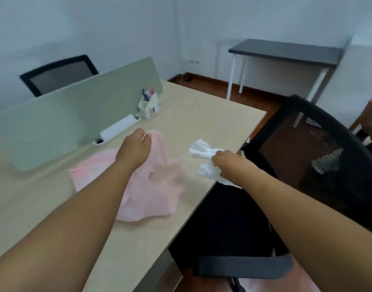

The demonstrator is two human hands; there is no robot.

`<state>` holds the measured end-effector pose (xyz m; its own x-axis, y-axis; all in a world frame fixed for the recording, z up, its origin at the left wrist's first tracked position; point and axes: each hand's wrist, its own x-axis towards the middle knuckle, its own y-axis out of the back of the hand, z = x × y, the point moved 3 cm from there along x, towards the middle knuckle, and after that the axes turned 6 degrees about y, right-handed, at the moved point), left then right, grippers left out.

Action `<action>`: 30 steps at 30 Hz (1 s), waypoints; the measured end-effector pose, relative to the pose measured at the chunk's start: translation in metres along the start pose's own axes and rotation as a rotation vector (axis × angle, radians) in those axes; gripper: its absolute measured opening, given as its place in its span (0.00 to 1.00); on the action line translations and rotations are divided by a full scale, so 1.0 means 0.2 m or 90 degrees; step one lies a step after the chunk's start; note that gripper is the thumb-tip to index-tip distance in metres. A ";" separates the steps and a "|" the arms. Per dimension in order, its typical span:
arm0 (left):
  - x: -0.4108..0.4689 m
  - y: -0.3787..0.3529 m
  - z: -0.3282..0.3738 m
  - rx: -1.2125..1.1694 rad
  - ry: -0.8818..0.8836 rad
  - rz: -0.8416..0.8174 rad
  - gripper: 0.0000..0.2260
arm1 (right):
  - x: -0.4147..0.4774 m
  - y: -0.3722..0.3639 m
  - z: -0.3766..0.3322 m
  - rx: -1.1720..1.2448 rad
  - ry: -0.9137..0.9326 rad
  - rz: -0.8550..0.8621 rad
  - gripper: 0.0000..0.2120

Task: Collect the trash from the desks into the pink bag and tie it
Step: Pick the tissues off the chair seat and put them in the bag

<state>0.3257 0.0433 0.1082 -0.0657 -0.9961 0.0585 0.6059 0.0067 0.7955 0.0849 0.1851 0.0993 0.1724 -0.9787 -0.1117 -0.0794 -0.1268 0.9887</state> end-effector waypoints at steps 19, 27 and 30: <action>-0.31 0.79 -0.44 0.024 0.050 0.144 0.12 | 0.68 -0.16 -1.20 -0.012 0.266 0.000 0.44; -0.26 0.84 -0.41 0.059 0.038 0.135 0.11 | 0.61 -0.16 -1.01 -0.034 0.230 -0.006 0.35; -0.20 0.78 -0.35 0.065 0.005 0.128 0.11 | 0.52 -0.11 -0.82 -0.043 0.206 -0.003 0.21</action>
<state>0.4793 0.0781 0.1879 0.0552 -0.9743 0.2182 0.5221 0.2144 0.8255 0.2656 0.1121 0.0821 0.4764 -0.8747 -0.0889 -0.0151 -0.1093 0.9939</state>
